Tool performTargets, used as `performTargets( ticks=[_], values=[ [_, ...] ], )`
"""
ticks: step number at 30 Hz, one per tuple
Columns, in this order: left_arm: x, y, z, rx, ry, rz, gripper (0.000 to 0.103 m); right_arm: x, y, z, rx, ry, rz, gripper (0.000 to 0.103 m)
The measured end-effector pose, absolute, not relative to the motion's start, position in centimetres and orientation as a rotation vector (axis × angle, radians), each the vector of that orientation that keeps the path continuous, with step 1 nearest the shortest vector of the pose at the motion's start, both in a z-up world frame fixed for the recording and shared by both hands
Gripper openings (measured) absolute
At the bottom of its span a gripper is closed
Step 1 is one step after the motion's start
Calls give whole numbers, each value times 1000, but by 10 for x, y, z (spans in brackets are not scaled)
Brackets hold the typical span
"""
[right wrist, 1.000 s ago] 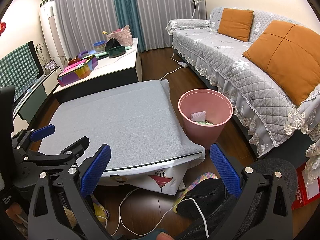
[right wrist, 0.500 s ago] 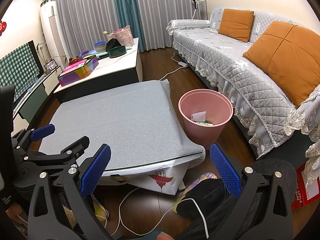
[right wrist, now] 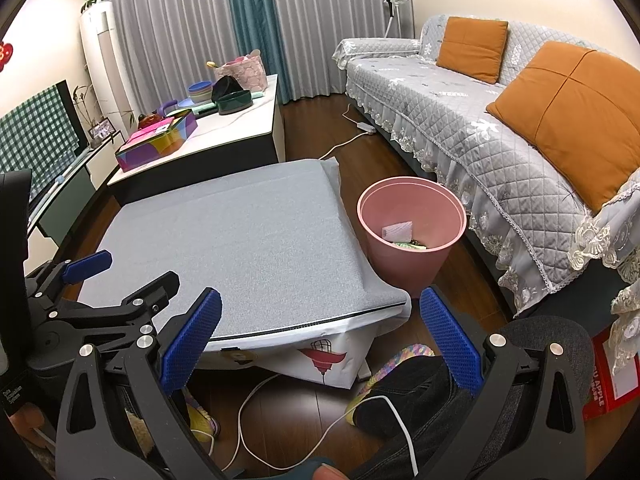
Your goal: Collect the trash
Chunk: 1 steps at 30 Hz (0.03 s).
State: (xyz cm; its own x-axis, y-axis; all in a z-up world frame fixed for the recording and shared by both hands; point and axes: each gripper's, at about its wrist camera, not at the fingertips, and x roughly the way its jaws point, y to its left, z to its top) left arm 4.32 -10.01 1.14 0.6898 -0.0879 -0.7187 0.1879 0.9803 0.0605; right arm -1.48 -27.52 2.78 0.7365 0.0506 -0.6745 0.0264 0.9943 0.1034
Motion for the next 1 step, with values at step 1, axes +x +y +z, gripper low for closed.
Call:
performTargets(
  ticks=[1],
  values=[
    [43, -101, 11, 134, 796, -155, 91, -15, -275, 28, 108, 743, 13, 98]
  ],
)
